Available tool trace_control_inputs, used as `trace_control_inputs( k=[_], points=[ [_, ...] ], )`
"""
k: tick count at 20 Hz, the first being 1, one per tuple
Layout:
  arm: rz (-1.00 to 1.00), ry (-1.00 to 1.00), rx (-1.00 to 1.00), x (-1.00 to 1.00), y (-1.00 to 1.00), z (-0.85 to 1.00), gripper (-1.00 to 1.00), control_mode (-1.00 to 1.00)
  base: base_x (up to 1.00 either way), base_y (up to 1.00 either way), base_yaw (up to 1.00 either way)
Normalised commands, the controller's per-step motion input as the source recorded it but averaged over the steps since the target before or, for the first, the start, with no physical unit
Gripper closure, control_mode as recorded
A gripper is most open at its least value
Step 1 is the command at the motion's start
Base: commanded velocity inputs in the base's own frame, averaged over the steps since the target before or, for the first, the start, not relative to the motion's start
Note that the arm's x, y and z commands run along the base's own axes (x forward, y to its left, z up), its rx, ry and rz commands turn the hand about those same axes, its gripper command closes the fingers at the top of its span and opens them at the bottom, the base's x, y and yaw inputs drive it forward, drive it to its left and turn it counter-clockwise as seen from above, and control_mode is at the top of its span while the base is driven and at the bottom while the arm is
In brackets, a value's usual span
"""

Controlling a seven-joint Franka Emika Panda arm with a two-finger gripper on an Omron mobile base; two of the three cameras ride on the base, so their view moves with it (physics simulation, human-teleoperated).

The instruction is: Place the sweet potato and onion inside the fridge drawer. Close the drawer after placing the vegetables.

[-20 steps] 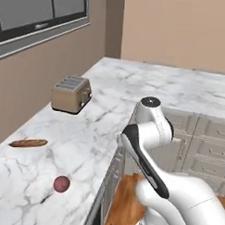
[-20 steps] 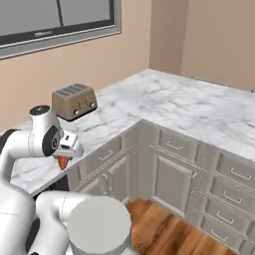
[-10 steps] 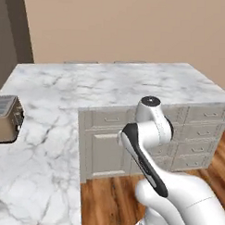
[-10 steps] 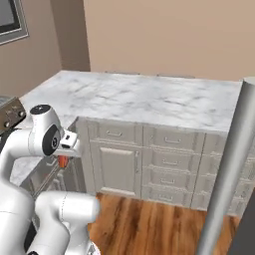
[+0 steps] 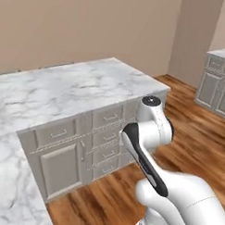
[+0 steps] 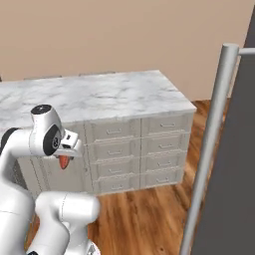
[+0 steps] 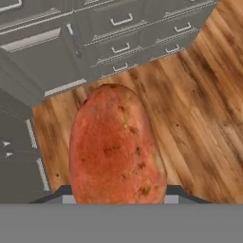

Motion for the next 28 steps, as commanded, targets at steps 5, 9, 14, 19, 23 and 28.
trace_control_inputs(
  k=[5, 9, 14, 19, 23, 28],
  points=[
    [0.0, 0.0, 0.0, 0.0, 0.0, 0.0, 1.0, 1.0, 0.44, 0.0, -0.58],
    [0.0, 0.0, 0.0, 0.0, 0.0, 0.0, 1.0, 1.0, 0.51, 0.0, -0.53],
    [0.0, 0.0, 0.0, 0.0, 0.0, 0.0, 1.0, 1.0, 0.57, 0.05, -0.48],
    [0.0, 0.0, 0.0, 0.0, 0.0, 0.0, 1.0, 1.0, 0.67, 0.34, -0.52],
    [0.0, 0.0, 0.0, 0.0, 0.0, 0.0, 1.0, 1.0, 0.73, 0.37, -0.54],
    [0.0, 0.0, 0.0, 0.0, 0.0, 0.0, 1.0, 1.0, 0.7, 0.27, -0.57]
  ],
)
